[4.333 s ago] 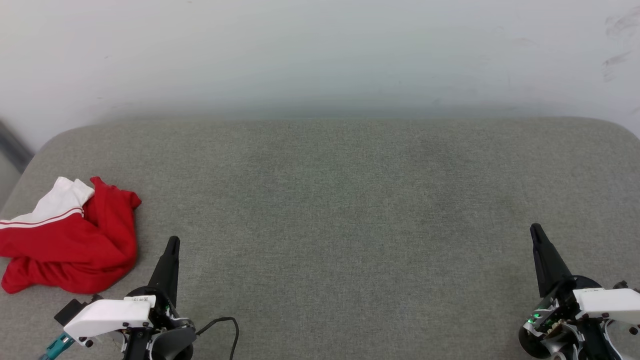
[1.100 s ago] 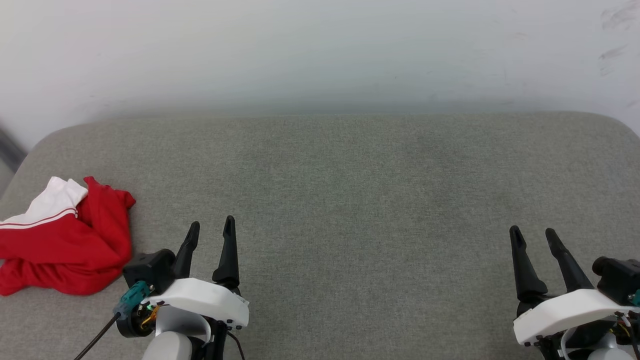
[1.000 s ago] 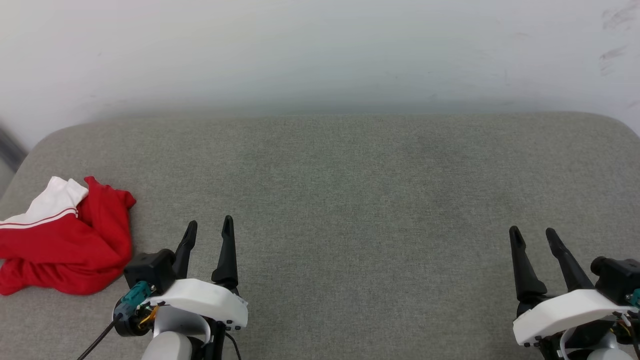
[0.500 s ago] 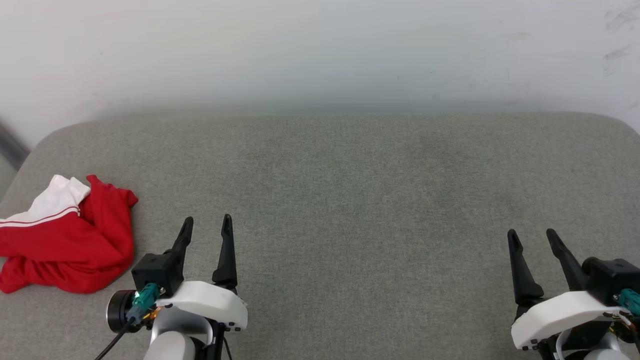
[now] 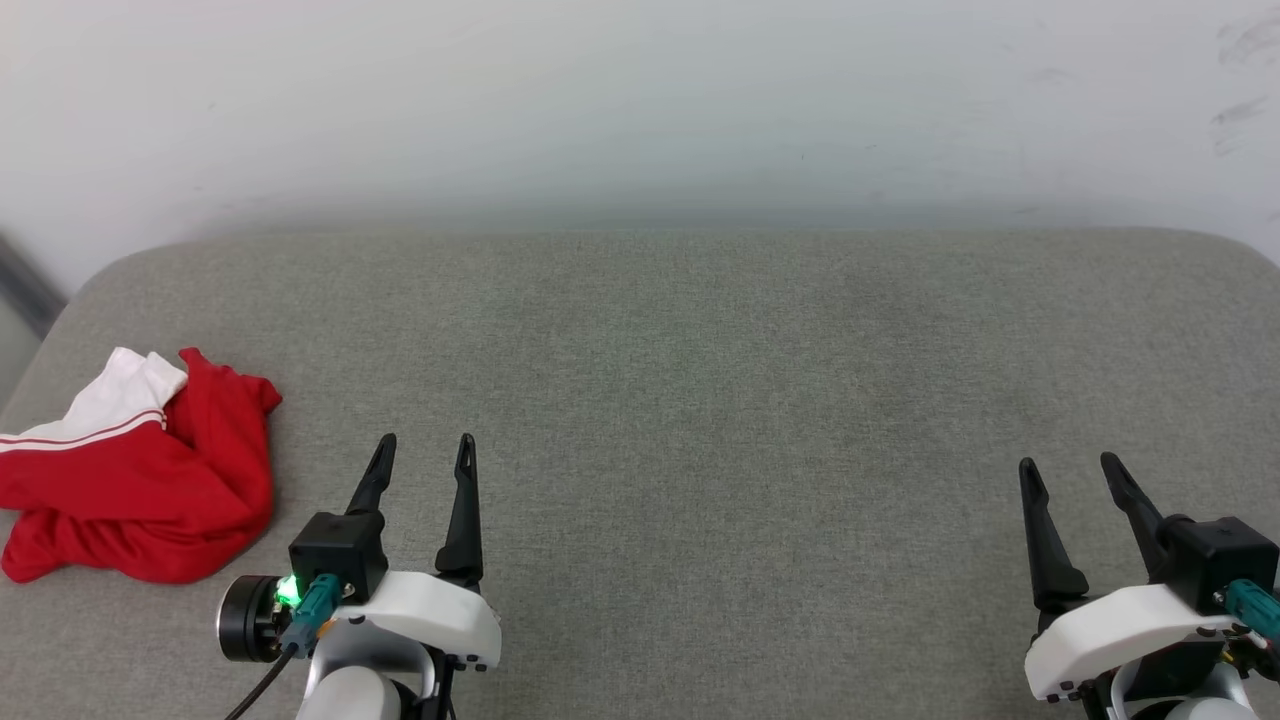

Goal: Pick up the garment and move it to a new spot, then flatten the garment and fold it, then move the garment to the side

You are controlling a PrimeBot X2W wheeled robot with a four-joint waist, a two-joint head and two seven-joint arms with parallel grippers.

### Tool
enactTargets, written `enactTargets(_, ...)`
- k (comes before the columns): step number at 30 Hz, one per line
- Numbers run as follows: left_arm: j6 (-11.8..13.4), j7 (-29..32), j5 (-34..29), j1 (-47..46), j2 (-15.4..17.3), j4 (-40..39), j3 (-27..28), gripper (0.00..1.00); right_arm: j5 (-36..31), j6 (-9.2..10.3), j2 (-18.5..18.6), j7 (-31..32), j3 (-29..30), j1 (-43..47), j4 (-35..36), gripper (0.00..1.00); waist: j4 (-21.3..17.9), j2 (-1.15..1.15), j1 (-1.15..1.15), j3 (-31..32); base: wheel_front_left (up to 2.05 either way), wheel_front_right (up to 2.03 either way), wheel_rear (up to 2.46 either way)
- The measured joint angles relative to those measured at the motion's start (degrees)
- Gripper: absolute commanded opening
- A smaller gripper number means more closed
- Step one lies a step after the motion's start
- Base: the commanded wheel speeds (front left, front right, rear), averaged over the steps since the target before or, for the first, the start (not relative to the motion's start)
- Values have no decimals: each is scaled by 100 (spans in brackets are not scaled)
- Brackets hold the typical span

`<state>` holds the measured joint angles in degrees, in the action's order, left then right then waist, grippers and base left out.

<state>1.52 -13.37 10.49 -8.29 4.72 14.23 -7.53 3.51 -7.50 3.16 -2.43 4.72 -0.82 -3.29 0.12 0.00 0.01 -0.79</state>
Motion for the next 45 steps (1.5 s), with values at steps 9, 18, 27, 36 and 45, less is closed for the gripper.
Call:
enactTargets(9,0,-94,-308,-2,-36,103,-9,100,-283,0,-12,-84,52,-2,34,100,27,0,0,-8,0,0,0)
enactTargets(18,8,-163,-565,-7,-87,185,-34,100,-292,0,-15,-202,168,-24,42,100,60,0,0,-9,0,0,0)
enactTargets(27,0,-169,-559,-14,-110,256,12,100,-197,0,-16,-235,188,-44,-15,100,79,0,0,-4,0,0,0)
enactTargets(36,0,-170,-532,-47,-130,335,29,100,-194,0,-16,-256,181,-75,-62,100,172,0,0,-11,0,0,0)
enactTargets(45,3,-170,-471,-130,-143,355,158,100,-249,0,-18,-198,33,-68,55,100,666,0,0,-17,0,0,0)
